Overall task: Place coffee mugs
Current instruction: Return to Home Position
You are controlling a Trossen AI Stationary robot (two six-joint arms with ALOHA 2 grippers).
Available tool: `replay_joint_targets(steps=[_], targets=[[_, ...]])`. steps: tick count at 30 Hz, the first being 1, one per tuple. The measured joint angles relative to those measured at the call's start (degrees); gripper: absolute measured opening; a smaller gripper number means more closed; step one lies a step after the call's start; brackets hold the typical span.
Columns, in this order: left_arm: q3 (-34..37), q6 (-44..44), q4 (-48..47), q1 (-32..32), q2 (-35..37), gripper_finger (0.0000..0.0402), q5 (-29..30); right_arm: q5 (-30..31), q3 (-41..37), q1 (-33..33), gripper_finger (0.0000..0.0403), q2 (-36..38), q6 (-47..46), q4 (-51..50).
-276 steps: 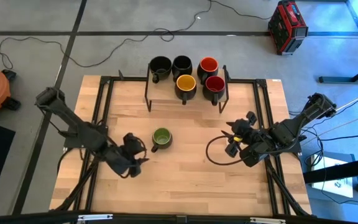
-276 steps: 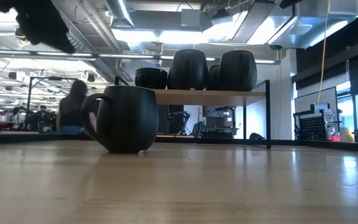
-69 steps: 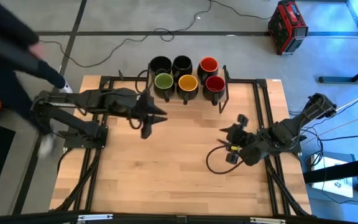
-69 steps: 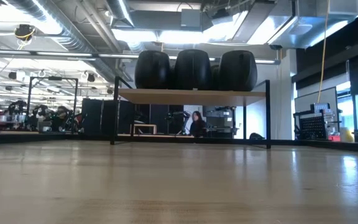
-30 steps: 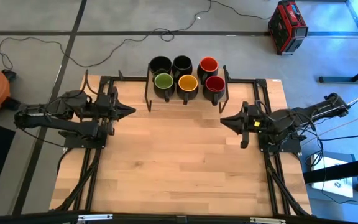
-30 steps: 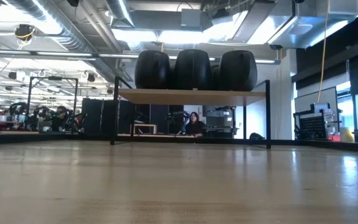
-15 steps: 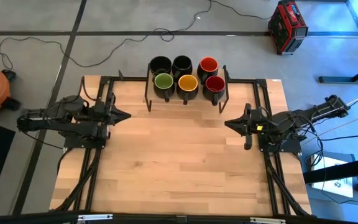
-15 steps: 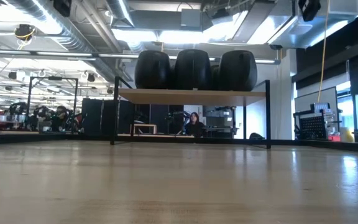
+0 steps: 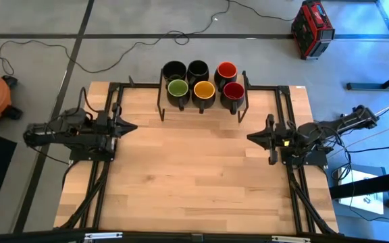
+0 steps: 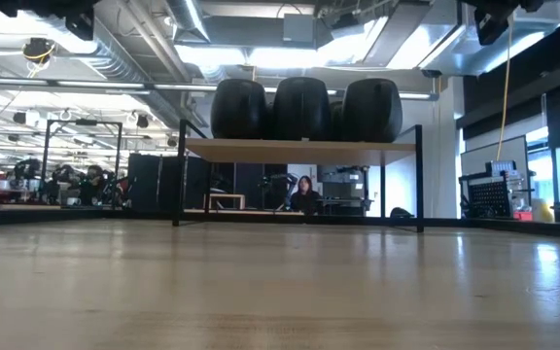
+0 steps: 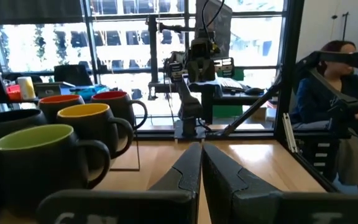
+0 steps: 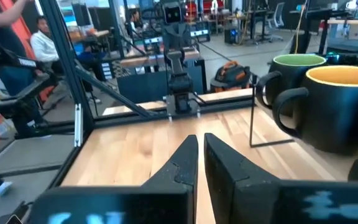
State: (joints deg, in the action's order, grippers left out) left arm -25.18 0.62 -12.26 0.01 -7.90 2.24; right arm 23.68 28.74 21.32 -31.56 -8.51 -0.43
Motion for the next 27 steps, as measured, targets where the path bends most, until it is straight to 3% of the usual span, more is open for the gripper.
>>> replay_joint_targets(steps=[17,27], targets=[[6.7,-1.3,-0.1,0.0,7.7,0.0007,-0.4,-2.3,-4.2,0.0,0.0019,7.8,6.0,1.8],[6.9,-0.1,-0.1,0.0,7.7,0.0007,-0.5,-2.3,-4.2,0.0,0.0019,9.4,6.0,-1.4]])
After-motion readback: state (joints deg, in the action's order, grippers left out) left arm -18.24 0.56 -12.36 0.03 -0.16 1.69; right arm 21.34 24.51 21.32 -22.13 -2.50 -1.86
